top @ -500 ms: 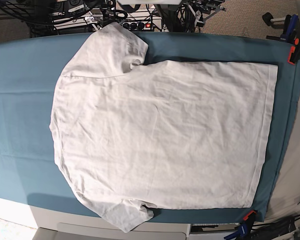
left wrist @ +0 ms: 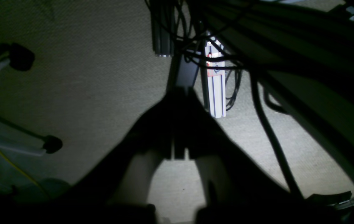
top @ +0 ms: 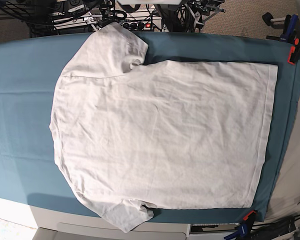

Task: Fold the T-shirt properly

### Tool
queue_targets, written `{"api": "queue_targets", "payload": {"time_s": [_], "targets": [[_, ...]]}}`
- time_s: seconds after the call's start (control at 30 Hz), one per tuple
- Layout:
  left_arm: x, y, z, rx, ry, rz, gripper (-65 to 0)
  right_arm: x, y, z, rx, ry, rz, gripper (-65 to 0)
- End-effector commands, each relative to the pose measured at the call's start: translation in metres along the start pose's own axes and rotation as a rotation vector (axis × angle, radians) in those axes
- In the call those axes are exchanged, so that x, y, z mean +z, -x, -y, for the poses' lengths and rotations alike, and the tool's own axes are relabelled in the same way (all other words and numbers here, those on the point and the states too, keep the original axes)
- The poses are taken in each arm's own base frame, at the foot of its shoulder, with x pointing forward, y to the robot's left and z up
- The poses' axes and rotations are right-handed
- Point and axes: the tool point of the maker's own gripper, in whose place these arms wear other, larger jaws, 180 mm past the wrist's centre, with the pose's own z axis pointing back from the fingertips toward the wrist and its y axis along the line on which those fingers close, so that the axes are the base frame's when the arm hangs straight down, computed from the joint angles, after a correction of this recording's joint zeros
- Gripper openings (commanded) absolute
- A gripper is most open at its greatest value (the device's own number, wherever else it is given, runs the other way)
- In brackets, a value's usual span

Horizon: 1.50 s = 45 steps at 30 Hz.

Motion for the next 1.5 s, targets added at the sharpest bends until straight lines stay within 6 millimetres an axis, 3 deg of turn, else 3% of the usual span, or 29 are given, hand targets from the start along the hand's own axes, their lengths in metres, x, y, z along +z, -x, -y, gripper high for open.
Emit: {"api": "queue_targets", "payload": {"time_s": [0.0, 0.1, 0.33, 0.5, 0.7, 0.87, 0.97, 1.1, 1.3, 1.47], "targets": [[0.0, 0.004, -0.003, 0.002, -0.006, -0.007, -65.0, 0.0, -0.007, 0.004, 0.006, 0.009, 0.022, -65.0], [0.002, 0.013, -0.013, -0.001, -0.02, -0.026, -65.0, 0.001, -0.003, 0.011, 0.034, 0.019, 0.018, -65.0], [0.017, 0.043, -0.045, -0.021, -0.054, -0.029, -65.0, 0.014, 0.015, 0.051, 0.044, 0.086, 0.035, -65.0], [0.036, 0.065, -0.054, -0.047, -0.054, -0.007, -65.0, 0.03, 0.037, 0.074, 0.054, 0.088, 0.041, -65.0], [0.076, 0.087, -0.06, -0.058, -0.044, 0.045, -65.0, 0.066, 0.073, 0.097, 0.067, 0.029, 0.048, -65.0], [0.125, 0.081, -0.072, -0.031, -0.065, 0.142, -65.0, 0.115, 0.086, 0.127, 0.096, 0.036, 0.104, -65.0], [0.157, 0.062, -0.08, -0.043, -0.065, 0.217, -65.0, 0.145, 0.072, 0.133, 0.115, 0.032, 0.199, -65.0], [0.194, 0.036, -0.084, -0.076, -0.027, 0.26, -65.0, 0.184, 0.039, 0.134, 0.053, 0.015, 0.329, -65.0], [0.245, -0.008, -0.084, -0.044, 0.088, 0.326, -65.0, 0.248, -0.04, 0.12, -0.1, -0.158, 0.531, -65.0], [0.289, -0.048, -0.071, -0.057, 0.279, 0.447, -65.0, 0.301, -0.101, 0.124, -0.305, -0.29, 0.693, -65.0]]}}
